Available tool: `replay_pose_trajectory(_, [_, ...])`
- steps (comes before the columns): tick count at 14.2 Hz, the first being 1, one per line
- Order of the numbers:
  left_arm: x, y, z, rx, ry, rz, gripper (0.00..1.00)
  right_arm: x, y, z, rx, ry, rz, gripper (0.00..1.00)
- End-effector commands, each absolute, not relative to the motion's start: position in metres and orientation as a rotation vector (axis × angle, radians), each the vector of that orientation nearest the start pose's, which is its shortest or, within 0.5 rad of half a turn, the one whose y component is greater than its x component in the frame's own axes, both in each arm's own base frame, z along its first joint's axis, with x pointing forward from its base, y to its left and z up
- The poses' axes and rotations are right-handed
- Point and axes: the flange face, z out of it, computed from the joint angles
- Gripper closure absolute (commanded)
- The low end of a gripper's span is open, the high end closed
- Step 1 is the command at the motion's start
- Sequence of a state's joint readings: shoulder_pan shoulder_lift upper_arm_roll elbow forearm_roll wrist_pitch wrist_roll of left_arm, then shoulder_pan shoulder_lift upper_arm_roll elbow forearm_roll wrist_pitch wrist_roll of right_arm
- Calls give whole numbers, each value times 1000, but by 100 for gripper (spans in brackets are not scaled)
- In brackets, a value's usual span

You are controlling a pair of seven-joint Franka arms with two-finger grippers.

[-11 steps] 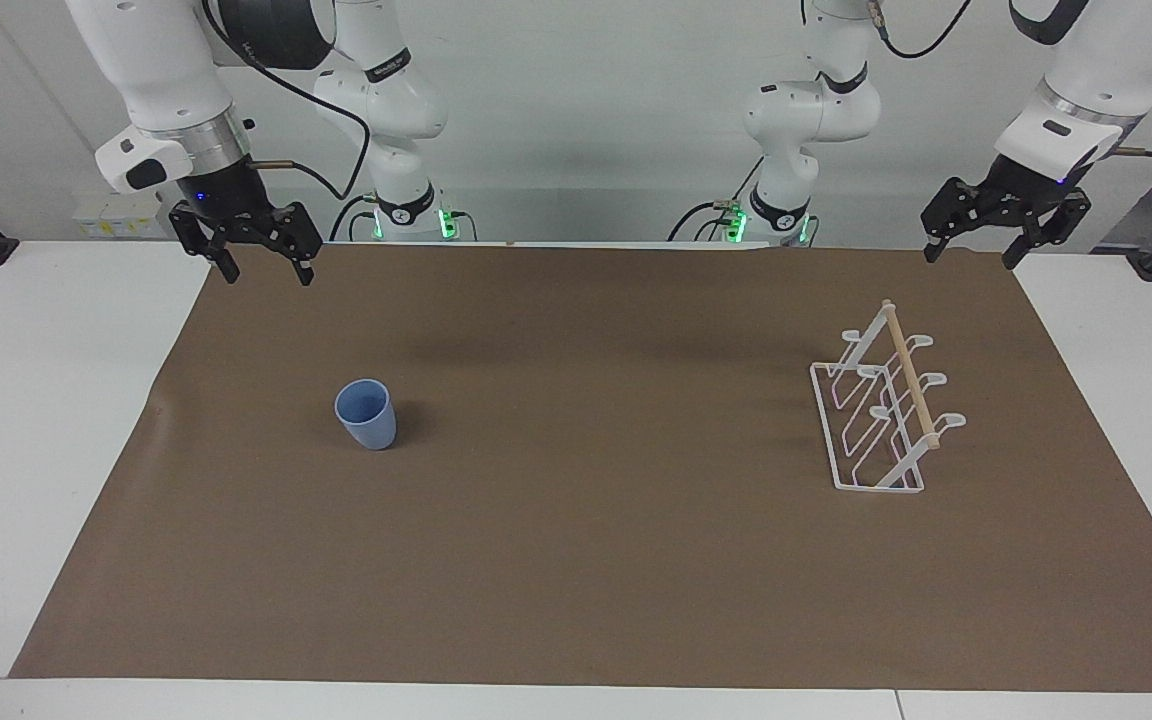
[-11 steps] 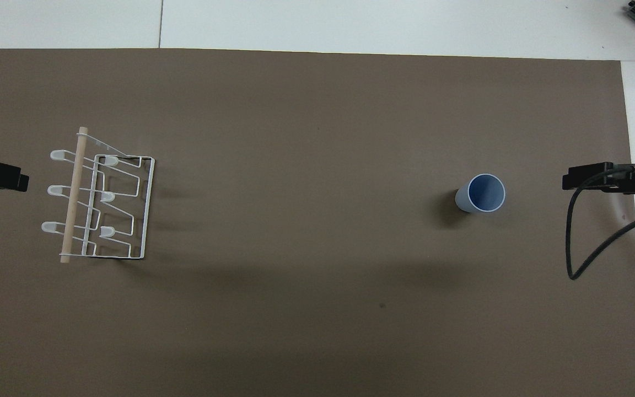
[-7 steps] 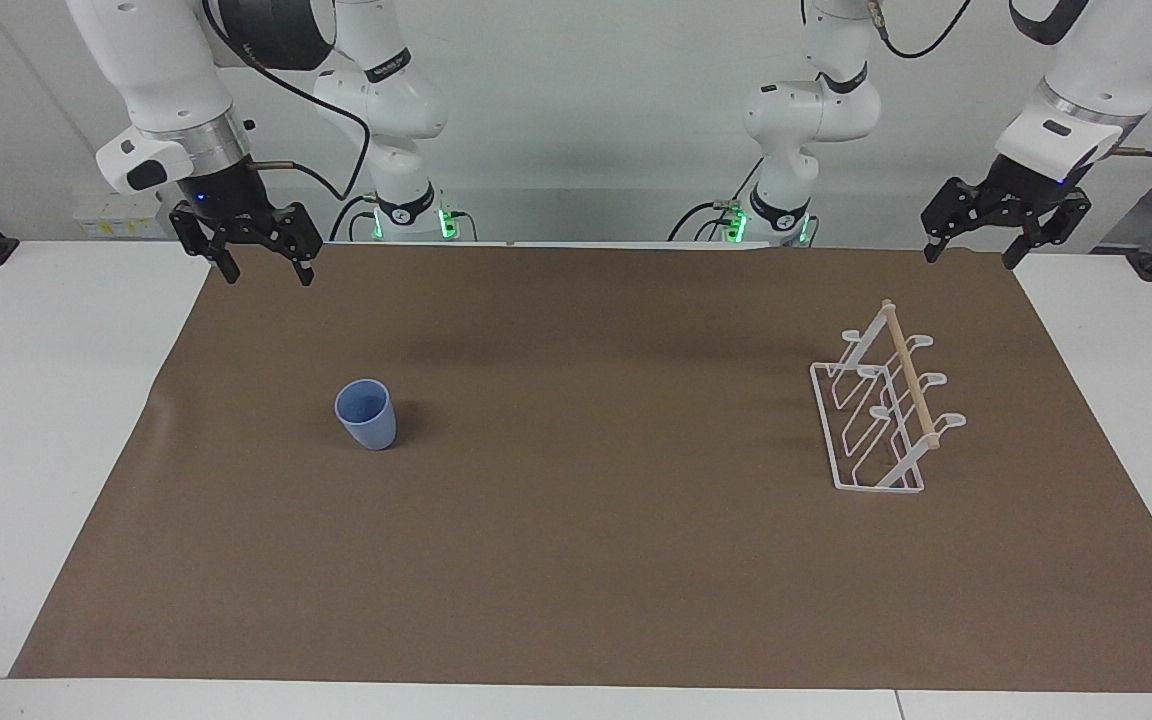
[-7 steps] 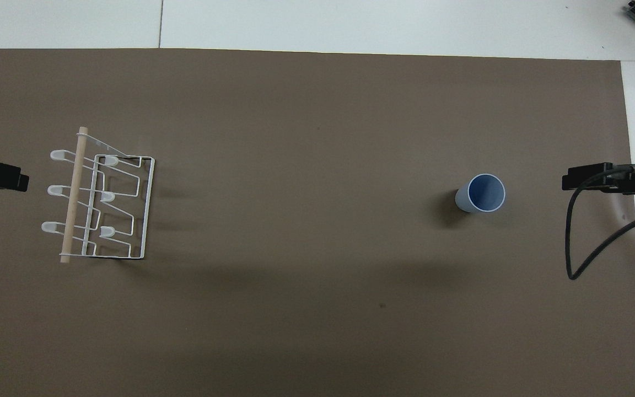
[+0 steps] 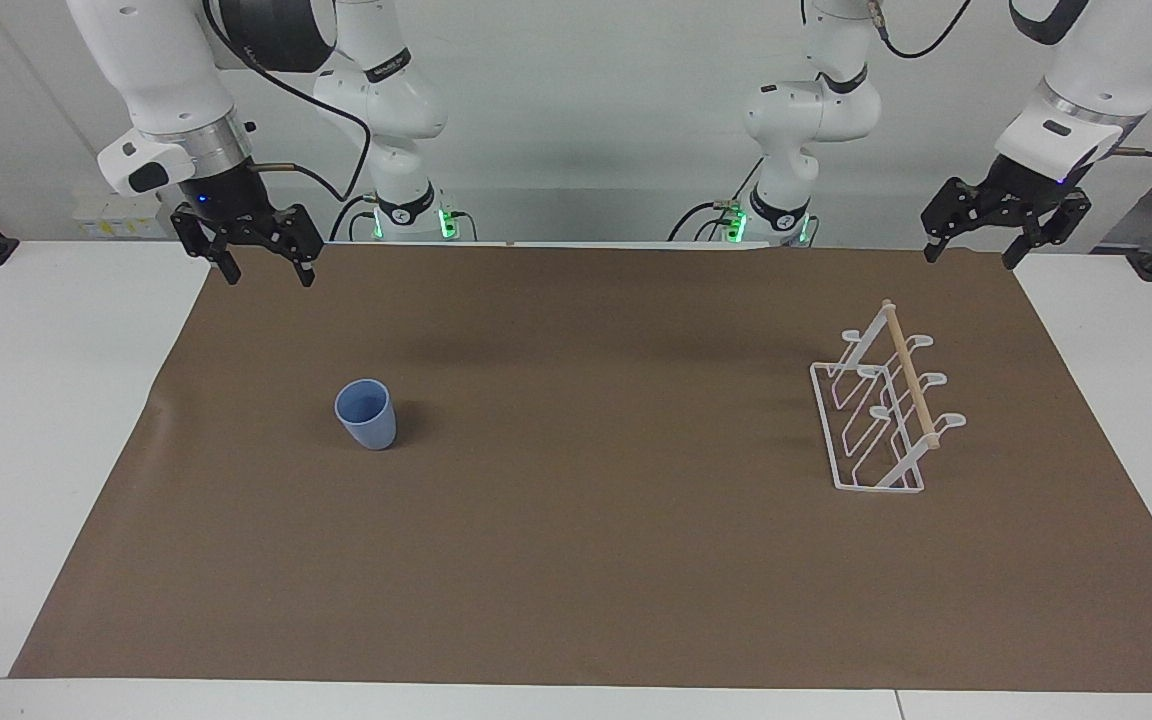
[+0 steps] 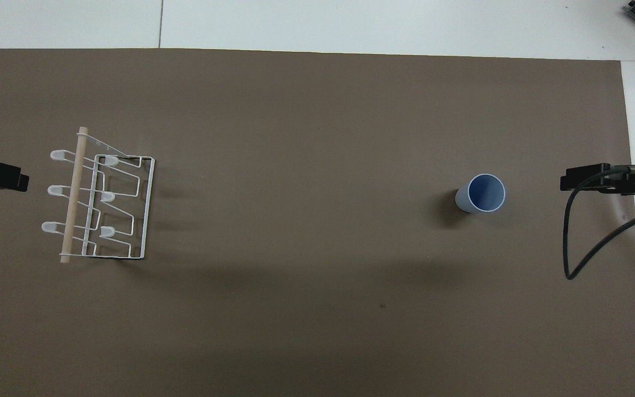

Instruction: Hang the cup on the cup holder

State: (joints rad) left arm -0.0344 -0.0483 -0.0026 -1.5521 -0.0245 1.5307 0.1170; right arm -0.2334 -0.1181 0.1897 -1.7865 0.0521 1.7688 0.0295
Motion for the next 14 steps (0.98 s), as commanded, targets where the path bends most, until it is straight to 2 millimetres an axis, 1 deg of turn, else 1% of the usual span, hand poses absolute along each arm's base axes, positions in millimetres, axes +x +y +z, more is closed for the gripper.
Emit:
replay_pose_trajectory(1, [527,-20,656,-3165,224,-34,0,531,-17,585,-3124,107,-179,0])
replay_pose_trajectory(4, [527,-20,656,-3165,224,-34,0,534,-17,571,-3123,106,-177,0])
replay_pose_trajectory(6, [527,-20,656,-3165,224,-34,0,537,-18,551,-3124,104,-196,0])
replay_pose_trajectory(7, [527,-21,656,-3164,226,-34,0,538,-16,538,-3124,98,-213,0])
replay_pose_trajectory(8, [527,-20,656,-3165,224,-34,0,543,-15,521,-3120,91,-208,0])
replay_pose_trajectory(10, [527,-20,656,-3165,224,-34,0,552,-15,496,-3114,91,-209,0])
replay_pose_trajectory(12, [527,-21,656,-3164,226,-34,0,560,-18,479,-3109,88,-208,0])
replay_pose_trajectory(14, [527,-20,656,-3165,224,-34,0,565,-22,470,-3109,50,-211,0])
